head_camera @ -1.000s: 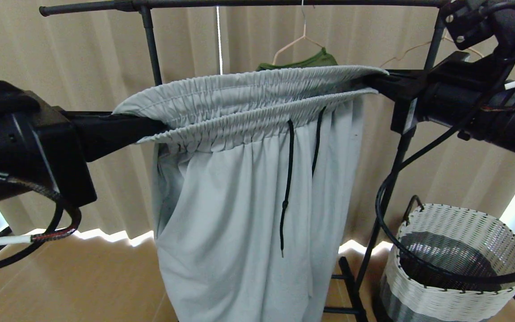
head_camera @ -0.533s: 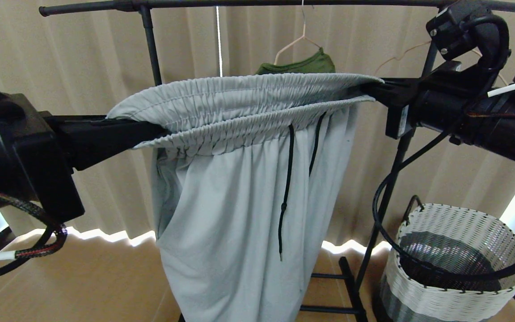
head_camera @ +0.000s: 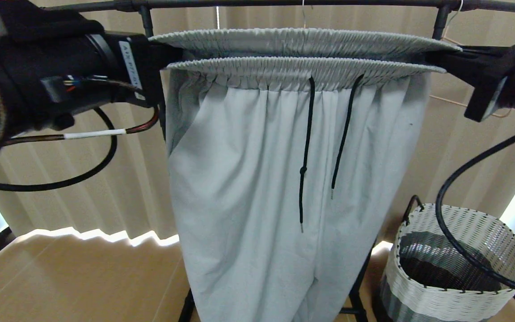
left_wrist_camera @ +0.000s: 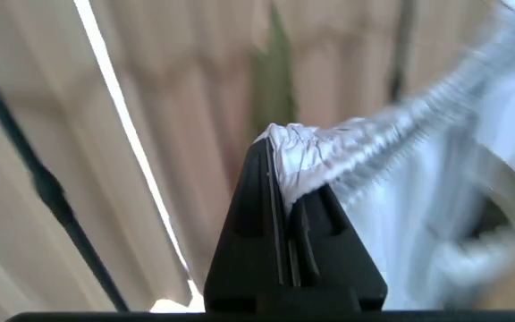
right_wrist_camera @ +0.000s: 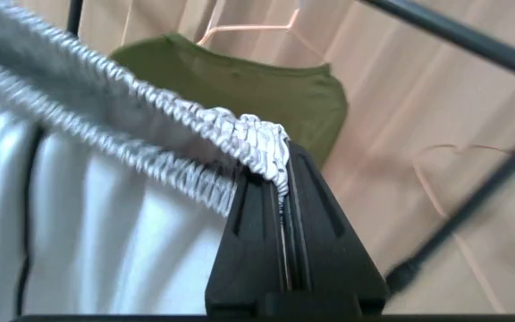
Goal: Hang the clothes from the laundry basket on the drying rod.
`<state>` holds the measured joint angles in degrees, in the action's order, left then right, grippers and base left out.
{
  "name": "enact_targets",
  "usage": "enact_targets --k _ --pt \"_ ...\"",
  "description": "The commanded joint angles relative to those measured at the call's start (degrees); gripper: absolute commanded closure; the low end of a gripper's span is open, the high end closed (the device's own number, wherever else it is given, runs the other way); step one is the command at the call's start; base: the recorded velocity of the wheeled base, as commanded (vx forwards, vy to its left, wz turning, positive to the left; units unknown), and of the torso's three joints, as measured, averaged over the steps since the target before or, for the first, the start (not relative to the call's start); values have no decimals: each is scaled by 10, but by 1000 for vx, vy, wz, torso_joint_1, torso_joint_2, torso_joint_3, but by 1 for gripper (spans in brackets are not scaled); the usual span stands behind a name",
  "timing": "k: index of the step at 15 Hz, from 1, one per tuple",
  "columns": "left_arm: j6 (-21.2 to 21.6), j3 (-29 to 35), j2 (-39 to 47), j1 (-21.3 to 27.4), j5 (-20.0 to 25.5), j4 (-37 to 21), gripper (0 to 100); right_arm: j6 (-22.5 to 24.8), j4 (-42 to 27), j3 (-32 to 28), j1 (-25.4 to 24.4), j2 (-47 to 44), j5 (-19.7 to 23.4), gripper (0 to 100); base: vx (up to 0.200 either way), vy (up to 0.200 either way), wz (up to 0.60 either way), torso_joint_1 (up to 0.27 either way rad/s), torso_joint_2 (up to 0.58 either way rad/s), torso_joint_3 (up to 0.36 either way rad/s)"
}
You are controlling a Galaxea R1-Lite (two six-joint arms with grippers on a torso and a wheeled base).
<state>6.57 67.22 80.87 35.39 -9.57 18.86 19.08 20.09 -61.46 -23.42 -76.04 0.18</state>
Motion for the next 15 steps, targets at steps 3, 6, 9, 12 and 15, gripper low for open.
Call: enact_targets --k 3,6,9,12,15 --pt "0 -30 46 -2 -13 16 100 -1 -5 66 -2 57 3 100 0 0 0 0 0 0" --pt "0 -46 37 1 -13 19 100 -1 -5 70 -4 49 4 100 0 0 0 0 0 0" --pt "-8 -58 38 21 -14 20 100 -2 -4 73 -27 36 4 100 0 0 0 0 0 0" --pt "-9 -67 36 22 -19 55 100 -1 -4 69 -27 35 4 100 0 0 0 0 0 0" --pt "-7 -78 28 21 -25 59 100 -2 -1 96 -27 35 4 100 0 0 0 0 0 0"
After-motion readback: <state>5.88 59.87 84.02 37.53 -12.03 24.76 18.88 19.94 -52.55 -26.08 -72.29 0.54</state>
